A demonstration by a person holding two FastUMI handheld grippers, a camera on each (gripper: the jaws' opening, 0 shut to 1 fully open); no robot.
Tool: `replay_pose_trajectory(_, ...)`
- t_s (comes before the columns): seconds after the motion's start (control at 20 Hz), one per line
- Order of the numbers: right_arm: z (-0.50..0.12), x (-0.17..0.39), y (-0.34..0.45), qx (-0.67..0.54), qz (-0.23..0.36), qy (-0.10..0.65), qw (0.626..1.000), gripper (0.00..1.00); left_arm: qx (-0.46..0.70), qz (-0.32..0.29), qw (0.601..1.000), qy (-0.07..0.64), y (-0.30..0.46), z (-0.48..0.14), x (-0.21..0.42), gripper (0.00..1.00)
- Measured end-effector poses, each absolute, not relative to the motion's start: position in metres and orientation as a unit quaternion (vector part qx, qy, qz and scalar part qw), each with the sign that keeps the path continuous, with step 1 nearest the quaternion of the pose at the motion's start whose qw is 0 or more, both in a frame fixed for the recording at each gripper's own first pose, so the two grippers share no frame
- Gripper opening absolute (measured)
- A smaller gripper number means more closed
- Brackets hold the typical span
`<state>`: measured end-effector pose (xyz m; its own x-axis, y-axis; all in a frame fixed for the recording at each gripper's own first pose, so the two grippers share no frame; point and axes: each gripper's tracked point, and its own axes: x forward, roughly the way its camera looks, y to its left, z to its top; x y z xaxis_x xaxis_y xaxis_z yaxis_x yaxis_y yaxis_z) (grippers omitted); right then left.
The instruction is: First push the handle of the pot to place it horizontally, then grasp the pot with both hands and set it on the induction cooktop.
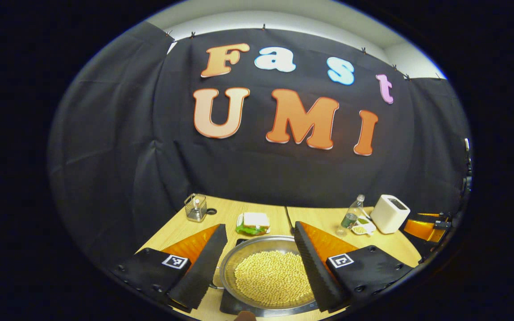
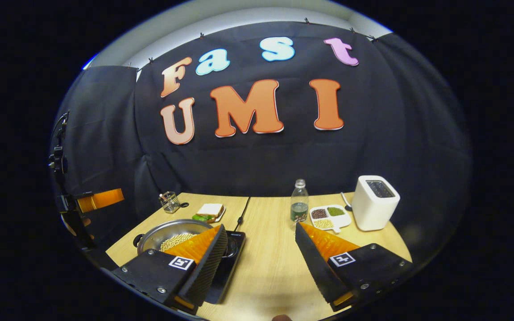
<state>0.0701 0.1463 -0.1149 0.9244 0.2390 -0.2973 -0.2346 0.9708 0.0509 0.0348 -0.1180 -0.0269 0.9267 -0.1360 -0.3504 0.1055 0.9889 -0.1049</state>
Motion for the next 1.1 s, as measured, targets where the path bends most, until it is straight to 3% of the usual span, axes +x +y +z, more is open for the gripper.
replay_pose_trajectory(0.5, -0.014, 0.015, 0.086, -0.012, 0.092, 0.04, 0.995, 0.95, -0.056, -0.069, 0.995, 0.044, -0.121, 0.105, -0.004, 0.98)
replay_pose_trajectory(0.7, 0.006, -0.007, 0.074, -0.007, 0.083, 0.017, 0.996, 0.95, -0.108, -0.095, 0.989, 0.031, -0.127, 0.127, -0.03, 0.98)
replay_pose_trajectory(1.1, 0.01, -0.023, 0.064, -0.004, 0.08, 0.008, 0.997, 0.95, -0.105, -0.073, 0.991, 0.033, -0.113, 0.128, -0.036, 0.98)
